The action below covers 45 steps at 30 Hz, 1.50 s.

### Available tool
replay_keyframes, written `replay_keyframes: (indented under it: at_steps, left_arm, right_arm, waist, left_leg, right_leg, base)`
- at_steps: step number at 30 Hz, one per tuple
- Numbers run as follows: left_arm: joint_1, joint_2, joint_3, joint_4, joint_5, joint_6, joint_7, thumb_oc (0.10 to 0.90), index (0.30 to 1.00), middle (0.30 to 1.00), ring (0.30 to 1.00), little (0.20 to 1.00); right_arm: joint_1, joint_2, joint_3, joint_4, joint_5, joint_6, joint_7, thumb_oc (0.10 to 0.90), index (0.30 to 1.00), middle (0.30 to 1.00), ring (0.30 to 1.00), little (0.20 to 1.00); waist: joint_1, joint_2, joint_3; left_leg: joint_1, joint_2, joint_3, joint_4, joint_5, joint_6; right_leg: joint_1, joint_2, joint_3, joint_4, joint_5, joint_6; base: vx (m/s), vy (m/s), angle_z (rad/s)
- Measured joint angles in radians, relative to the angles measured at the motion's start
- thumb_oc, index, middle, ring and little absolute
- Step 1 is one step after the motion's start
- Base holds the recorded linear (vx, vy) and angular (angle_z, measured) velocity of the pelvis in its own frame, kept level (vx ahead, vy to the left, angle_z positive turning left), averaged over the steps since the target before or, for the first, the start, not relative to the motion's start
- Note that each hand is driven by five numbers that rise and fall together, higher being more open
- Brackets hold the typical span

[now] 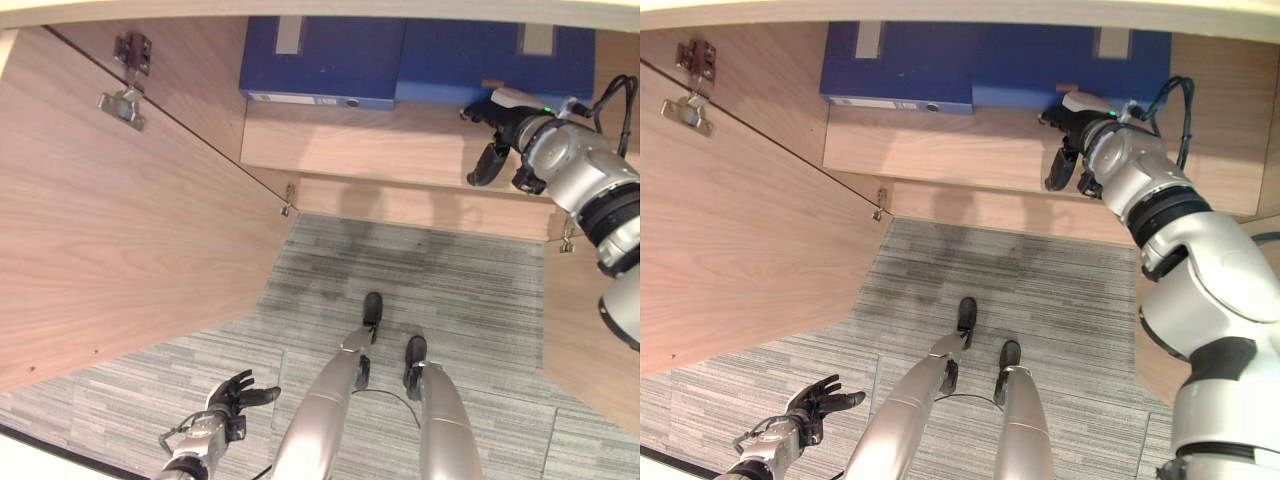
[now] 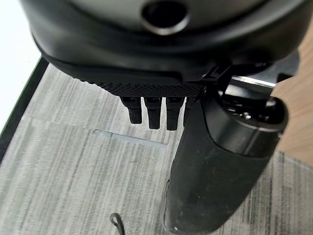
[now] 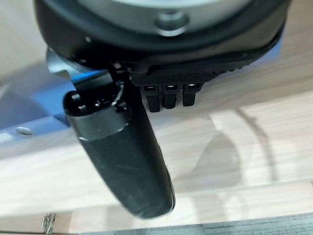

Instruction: Put the empty folder in the office cabinet

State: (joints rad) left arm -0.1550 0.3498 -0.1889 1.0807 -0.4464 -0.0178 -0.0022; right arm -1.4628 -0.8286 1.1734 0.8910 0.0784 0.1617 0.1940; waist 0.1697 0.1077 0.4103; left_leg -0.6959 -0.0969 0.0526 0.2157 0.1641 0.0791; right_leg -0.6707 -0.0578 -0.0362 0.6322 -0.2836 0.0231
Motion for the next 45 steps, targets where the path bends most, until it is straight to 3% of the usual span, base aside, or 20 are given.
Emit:
replay_keyframes:
  at_steps: [4,7,9,19,25,27,29,31,36,37,39,41,43,45]
  left_arm:
    - [0.045,0.009,0.001,-0.014,0.002,-0.003,-0.01,0.8,0.9,0.9,0.9,0.9]
    - [0.064,0.011,-0.003,-0.033,0.002,-0.005,-0.013,0.8,0.9,0.9,0.9,0.9]
    - [0.065,0.011,-0.003,-0.035,0.004,-0.005,-0.015,0.8,0.9,0.9,0.9,0.9]
    - [0.062,0.011,-0.002,-0.028,0.025,-0.003,-0.011,0.8,0.9,0.9,0.9,0.9]
    - [0.062,0.011,0.038,-0.01,0.029,-0.003,-0.007,0.8,0.9,0.9,0.9,0.9]
    - [0.056,0.012,0.062,0.001,0.046,0.007,-0.006,0.8,0.9,0.9,0.9,0.9]
    - [0.055,0.012,0.084,0.019,0.081,0.019,-0.006,0.8,0.9,0.9,0.9,0.9]
    - [0.059,0.015,0.094,0.046,0.108,0.023,-0.005,0.8,0.9,0.9,0.9,0.9]
    - [0.045,0.019,0.112,0.049,0.183,0.039,-0.008,0.8,0.9,0.9,0.9,0.9]
    - [0.048,0.019,0.112,0.05,0.19,0.041,-0.008,0.8,0.9,0.9,0.9,0.9]
    - [0.064,0.015,0.098,0.051,0.227,0.041,-0.008,0.8,0.9,0.9,0.9,0.9]
    - [0.083,0.001,0.095,0.064,0.253,0.047,-0.01,0.8,0.9,0.9,0.9,0.9]
    - [0.095,-0.015,0.1,0.071,0.267,0.047,-0.01,0.8,0.9,0.9,0.9,0.9]
    - [0.083,-0.035,0.089,0.08,0.299,0.054,-0.011,0.8,0.9,0.9,0.9,0.9]
  right_arm:
    - [0.03,-0.057,0.038,-0.104,-0.008,-0.006,0.044,0.8,0.9,0.9,0.9,0.9]
    - [0.051,-0.063,0.071,-0.138,-0.088,-0.009,0.069,0.8,0.9,0.9,0.9,0.9]
    - [0.071,-0.072,0.08,-0.208,-0.157,0.0,0.107,0.8,0.9,0.9,0.9,0.9]
    - [0.133,-0.074,0.025,-0.228,-0.196,-0.025,0.125,0.8,0.9,0.9,0.9,0.9]
    - [0.245,-0.085,0.018,-0.356,-0.201,-0.019,0.166,0.8,0.9,0.9,0.9,0.9]
    - [0.336,-0.086,-0.063,-0.401,-0.168,-0.034,0.158,0.8,0.9,0.9,0.9,0.9]
    - [0.463,-0.142,-0.177,-0.555,-0.132,-0.035,0.133,0.8,0.9,0.9,0.9,0.9]
    - [0.507,-0.137,-0.215,-0.57,-0.088,-0.061,0.107,0.8,0.9,0.9,0.9,0.9]
    - [0.853,-0.184,-0.64,-0.769,-0.028,-0.068,0.015,0.8,0.9,0.9,0.9,0.9]
    - [0.899,-0.197,-0.675,-0.792,-0.015,-0.074,0.007,0.8,0.9,0.9,0.9,0.9]
    - [1.124,-0.196,-0.869,-0.86,0.013,-0.092,-0.012,0.8,0.9,0.9,0.9,0.9]
    - [1.214,-0.198,-0.916,-0.858,0.009,-0.093,-0.018,0.8,0.9,0.9,0.9,0.9]
    - [1.266,-0.204,-0.937,-0.851,0.003,-0.078,-0.021,0.8,0.9,0.9,0.9,0.9]
    - [1.419,-0.161,-1.054,-0.848,0.0,-0.08,-0.021,0.8,0.9,0.9,0.9,0.9]
  waist:
    - [-0.002,-0.007,-0.003]
    - [0.0,-0.007,-0.011]
    - [-0.002,-0.009,-0.025]
    - [-0.004,-0.01,-0.036]
    - [-0.012,-0.014,-0.038]
    - [-0.024,-0.02,-0.041]
    - [-0.046,-0.024,-0.041]
    - [-0.07,-0.035,-0.046]
    - [-0.122,-0.108,-0.093]
    - [-0.138,-0.116,-0.099]
    - [-0.159,-0.129,-0.135]
    - [-0.205,-0.126,-0.185]
    - [-0.226,-0.113,-0.199]
    - [-0.236,-0.095,-0.218]
  left_leg:
    - [0.016,0.0,0.009,-0.014,-0.001,-0.001]
    - [0.029,0.003,0.009,-0.019,0.01,0.0]
    - [0.04,0.006,0.004,-0.053,0.016,-0.021]
    - [0.058,0.01,0.007,-0.069,0.023,-0.025]
    - [0.149,0.016,0.009,-0.115,0.026,-0.025]
    - [0.189,0.021,0.013,-0.136,0.029,-0.028]
    - [0.238,0.023,0.022,-0.147,0.032,-0.023]
    - [0.299,0.027,0.028,-0.168,0.03,-0.025]
    - [0.382,0.055,0.077,-0.23,0.026,-0.038]
    - [0.404,0.057,0.083,-0.241,0.026,-0.038]
    - [0.447,0.062,0.104,-0.268,0.026,-0.039]
    - [0.462,0.068,0.134,-0.285,0.019,-0.047]
    - [0.478,0.07,0.148,-0.294,0.019,-0.046]
    - [0.501,0.077,0.162,-0.294,0.012,-0.052]
  right_leg:
    - [0.013,-0.007,0.0,-0.005,0.008,0.003]
    - [0.022,-0.005,-0.002,-0.016,0.015,0.002]
    - [0.026,-0.002,-0.005,-0.037,0.02,0.0]
    - [0.05,-0.001,-0.006,-0.061,0.039,0.007]
    - [0.134,0.008,-0.003,-0.113,0.051,0.006]
    - [0.175,0.014,-0.001,-0.144,0.06,0.013]
    - [0.232,0.015,0.001,-0.175,0.07,0.012]
    - [0.297,0.018,0.006,-0.214,0.08,0.017]
    - [0.359,0.035,0.028,-0.279,0.106,0.012]
    - [0.378,0.035,0.029,-0.295,0.114,0.016]
    - [0.416,0.038,0.04,-0.325,0.122,0.018]
    - [0.422,0.044,0.069,-0.351,0.137,0.017]
    - [0.438,0.048,0.083,-0.374,0.153,0.021]
    - [0.472,0.052,0.097,-0.407,0.164,0.022]
  base:
    - [-0.01,0.004,-0.07]
    - [-0.04,0.01,-0.02]
    - [-0.01,-0.009,-0.06]
    - [-0.03,-0.022,-0.02]
    - [0.0,-0.039,-0.04]
    - [0.01,-0.026,-0.08]
    - [0.0,-0.034,-0.14]
    - [0.0,-0.046,-0.23]
    - [-0.01,-0.052,-0.33]
    - [-0.01,-0.025,-0.28]
    - [-0.04,-0.015,-0.31]
    - [-0.02,-0.001,-0.52]
    - [0.01,0.0,-0.4]
    - [0.07,0.003,-0.25]
